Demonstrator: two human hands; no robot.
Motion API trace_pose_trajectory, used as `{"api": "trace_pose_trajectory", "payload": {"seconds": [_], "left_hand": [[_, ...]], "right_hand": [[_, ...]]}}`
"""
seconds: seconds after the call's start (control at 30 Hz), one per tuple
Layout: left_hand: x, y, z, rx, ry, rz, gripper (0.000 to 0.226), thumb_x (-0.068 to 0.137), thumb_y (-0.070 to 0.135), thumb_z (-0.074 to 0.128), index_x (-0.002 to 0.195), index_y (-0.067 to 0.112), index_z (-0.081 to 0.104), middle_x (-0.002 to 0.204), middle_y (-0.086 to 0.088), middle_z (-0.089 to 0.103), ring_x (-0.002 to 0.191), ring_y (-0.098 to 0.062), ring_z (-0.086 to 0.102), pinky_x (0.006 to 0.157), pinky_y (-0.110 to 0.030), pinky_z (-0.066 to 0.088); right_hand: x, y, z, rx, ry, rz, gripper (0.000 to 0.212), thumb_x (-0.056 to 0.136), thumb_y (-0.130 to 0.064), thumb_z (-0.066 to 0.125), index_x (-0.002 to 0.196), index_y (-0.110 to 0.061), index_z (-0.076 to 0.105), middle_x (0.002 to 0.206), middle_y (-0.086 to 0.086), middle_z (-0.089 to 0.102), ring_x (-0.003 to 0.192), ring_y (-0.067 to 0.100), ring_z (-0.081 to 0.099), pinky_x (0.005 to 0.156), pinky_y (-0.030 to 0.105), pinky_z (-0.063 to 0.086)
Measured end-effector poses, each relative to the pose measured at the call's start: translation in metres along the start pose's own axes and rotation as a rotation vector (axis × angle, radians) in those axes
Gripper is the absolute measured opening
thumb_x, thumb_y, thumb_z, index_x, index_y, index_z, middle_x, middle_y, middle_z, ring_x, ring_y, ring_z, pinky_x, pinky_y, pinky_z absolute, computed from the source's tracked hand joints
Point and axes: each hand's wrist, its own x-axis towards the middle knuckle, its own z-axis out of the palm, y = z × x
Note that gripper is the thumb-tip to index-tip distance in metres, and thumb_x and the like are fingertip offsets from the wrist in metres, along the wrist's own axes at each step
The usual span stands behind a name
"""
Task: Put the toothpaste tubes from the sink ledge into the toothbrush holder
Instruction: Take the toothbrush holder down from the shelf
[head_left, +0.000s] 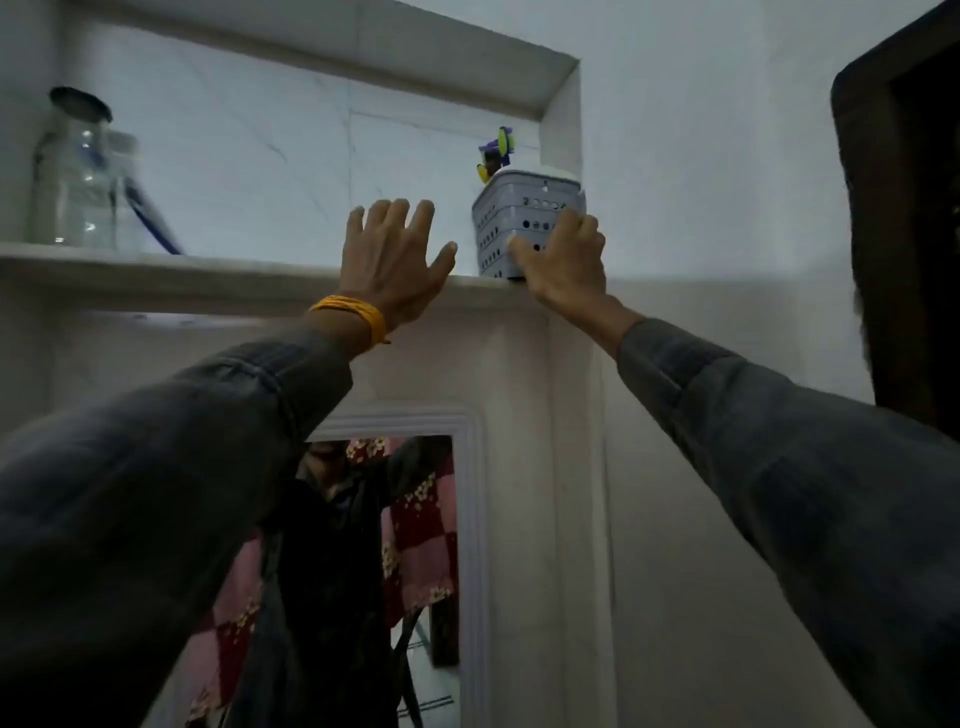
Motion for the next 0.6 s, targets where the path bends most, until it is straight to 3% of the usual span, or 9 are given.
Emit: {"api": "trace_pose_trajectory", "payload": {"seconds": [0.1, 0.17, 0.3, 0.47, 0.6], "left_hand": [[0.013, -0.006, 0.015, 0.035, -0.075, -0.006, 0.060, 0.100, 0.053, 0.034, 0.137, 0.008, 0.046, 0.133, -0.022, 0.057, 0.122, -0.041, 0.053, 0.106, -0.054, 0.040], [0.013, -0.014, 0.021, 0.058, -0.173, -0.010, 0.063, 0.101, 0.058, 0.026, 0.130, 0.009, 0.053, 0.122, -0.021, 0.063, 0.107, -0.039, 0.061, 0.092, -0.048, 0.046], [0.020, -0.024, 0.033, 0.130, -0.331, 0.006, 0.080, 0.097, 0.067, 0.009, 0.095, 0.015, 0.070, 0.087, -0.010, 0.068, 0.073, -0.028, 0.057, 0.072, -0.035, 0.041], [0.021, -0.022, 0.033, 0.158, -0.375, -0.017, 0.081, 0.095, 0.070, 0.008, 0.106, 0.021, 0.072, 0.098, -0.011, 0.072, 0.076, -0.028, 0.054, 0.073, -0.035, 0.037], [0.017, -0.019, 0.027, 0.126, -0.392, -0.026, 0.077, 0.095, 0.070, 0.009, 0.098, 0.019, 0.067, 0.098, -0.011, 0.071, 0.078, -0.028, 0.055, 0.075, -0.036, 0.037]], "right_hand": [[0.015, 0.000, 0.012, 0.021, -0.008, 0.046, 0.090, 0.095, -0.059, 0.063, 0.161, -0.010, 0.025, 0.159, 0.020, 0.034, 0.146, 0.039, 0.038, 0.115, 0.052, 0.046], [0.017, -0.003, 0.017, 0.062, 0.003, 0.081, 0.099, 0.093, -0.060, 0.067, 0.163, -0.010, 0.019, 0.158, 0.021, 0.035, 0.146, 0.041, 0.039, 0.113, 0.053, 0.045], [0.025, -0.004, 0.030, 0.107, 0.068, 0.117, 0.117, 0.085, -0.060, 0.078, 0.166, -0.010, 0.010, 0.159, 0.024, 0.036, 0.145, 0.044, 0.042, 0.112, 0.054, 0.046], [0.031, -0.006, 0.027, 0.164, 0.045, 0.159, 0.125, 0.077, -0.058, 0.085, 0.167, -0.014, 0.009, 0.157, 0.023, 0.037, 0.143, 0.044, 0.045, 0.113, 0.054, 0.048], [0.028, -0.010, 0.009, 0.243, 0.051, 0.177, 0.118, 0.072, -0.059, 0.088, 0.159, -0.012, 0.023, 0.151, 0.017, 0.043, 0.139, 0.041, 0.050, 0.109, 0.052, 0.053]]}}
